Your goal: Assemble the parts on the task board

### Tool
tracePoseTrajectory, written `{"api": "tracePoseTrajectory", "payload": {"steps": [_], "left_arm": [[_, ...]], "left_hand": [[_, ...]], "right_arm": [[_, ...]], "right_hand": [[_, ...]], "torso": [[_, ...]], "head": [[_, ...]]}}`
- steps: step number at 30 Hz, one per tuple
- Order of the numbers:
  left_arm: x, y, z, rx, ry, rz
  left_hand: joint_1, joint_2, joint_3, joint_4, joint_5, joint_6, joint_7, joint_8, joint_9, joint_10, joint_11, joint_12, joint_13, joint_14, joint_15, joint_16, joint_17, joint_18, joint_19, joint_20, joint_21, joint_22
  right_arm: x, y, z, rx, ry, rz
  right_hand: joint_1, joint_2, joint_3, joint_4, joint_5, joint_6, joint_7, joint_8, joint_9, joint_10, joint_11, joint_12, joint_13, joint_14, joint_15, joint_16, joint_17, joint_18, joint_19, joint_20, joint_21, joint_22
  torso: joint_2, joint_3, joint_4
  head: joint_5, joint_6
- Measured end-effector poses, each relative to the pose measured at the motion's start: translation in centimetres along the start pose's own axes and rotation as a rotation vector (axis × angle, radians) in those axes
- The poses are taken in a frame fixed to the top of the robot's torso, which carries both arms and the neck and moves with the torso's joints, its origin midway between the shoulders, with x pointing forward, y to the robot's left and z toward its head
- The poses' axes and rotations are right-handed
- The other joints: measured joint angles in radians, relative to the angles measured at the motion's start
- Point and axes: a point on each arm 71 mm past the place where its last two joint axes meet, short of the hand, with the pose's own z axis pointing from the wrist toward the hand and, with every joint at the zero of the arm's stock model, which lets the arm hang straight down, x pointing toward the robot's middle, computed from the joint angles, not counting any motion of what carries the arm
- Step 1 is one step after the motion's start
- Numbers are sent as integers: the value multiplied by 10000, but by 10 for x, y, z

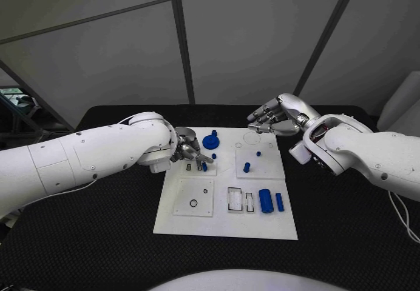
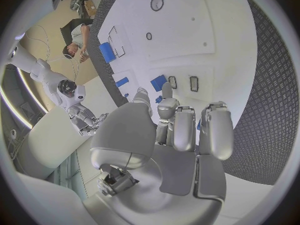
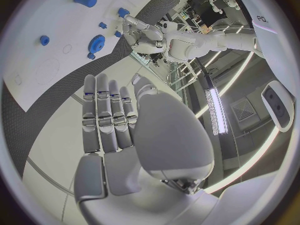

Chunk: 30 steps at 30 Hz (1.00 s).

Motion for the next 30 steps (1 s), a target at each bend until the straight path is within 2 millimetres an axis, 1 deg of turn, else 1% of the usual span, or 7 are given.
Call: {"api": "tracePoseTrajectory", "payload": {"steps": [7,8,11,16,23,24,30], "left_arm": [[1,-3,1,23,67,60],[1,-3,2,23,75,67],[1,-3,2,14,85,77],[1,-3,3,-8,108,95],[1,-4,4,-8,217,164],[2,-4,4,-9,241,178],[3,-5,4,-1,395,274]], "left_hand": [[5,5,-28,-28,0,-36,-36,79,175,0,0,0,0,-35,-35,0,10,0,0,0,38,48],[73,73,-28,-28,0,-36,-36,119,196,0,0,0,-4,-36,-35,0,10,0,-1,0,38,47],[132,132,-28,-28,0,-107,-36,154,274,0,0,0,-20,-36,-35,-35,21,-1,-1,0,38,64],[137,137,-28,-28,0,-108,-35,167,335,-35,-35,0,-45,-36,-35,-35,21,0,-1,1,38,63],[261,242,-83,-83,0,-180,-35,269,464,-35,-35,-13,-58,-36,-35,-35,31,0,-1,1,38,73],[342,186,-85,-86,0,-180,-35,271,485,-35,-35,-41,-58,-36,-35,-35,32,1,-1,1,38,79],[530,183,-119,-210,0,-251,-35,319,615,-35,-35,-43,-58,-36,-35,-35,41,0,-1,1,37,99]], "right_arm": [[1,0,1,-7,13,-10],[1,0,1,-7,14,-11],[1,0,1,-7,17,-14],[1,1,1,-14,25,-15],[2,1,2,-19,37,-15],[2,1,2,-20,39,-15],[2,1,2,-17,51,-15]], "right_hand": [[-2,2,0,0,0,0,0,0,0,0,0,0,-9,0,0,-30,-2,0,0,0,-24,-9],[-24,24,0,0,0,0,0,0,0,0,0,0,-9,0,0,-30,-11,0,0,0,-24,-15],[-38,39,0,0,21,0,0,0,0,0,0,0,-24,0,0,-30,-11,1,-1,0,-24,-25],[-38,39,0,0,40,0,0,0,1,0,0,-38,-40,0,0,-76,-28,1,-1,0,-87,-47],[-38,39,0,0,39,0,0,0,0,0,-1,-38,-51,-37,37,-76,-37,0,-1,-1,-86,-55],[-38,38,0,0,39,0,0,0,0,0,-1,-38,-51,-37,37,-76,-37,0,-1,-1,-87,-55],[-38,39,26,-27,81,0,0,0,1,0,-1,-38,-50,-37,36,-76,-37,0,-2,-1,-87,-71]], "torso": [[0,5,0],[0,5,0],[0,6,-1],[12,6,-1],[13,6,-1],[13,6,-1],[13,6,-1]], "head": [[0,-26],[0,-27],[-1,-42],[-4,-56],[-15,-89],[-15,-91],[-21,-110]]}}
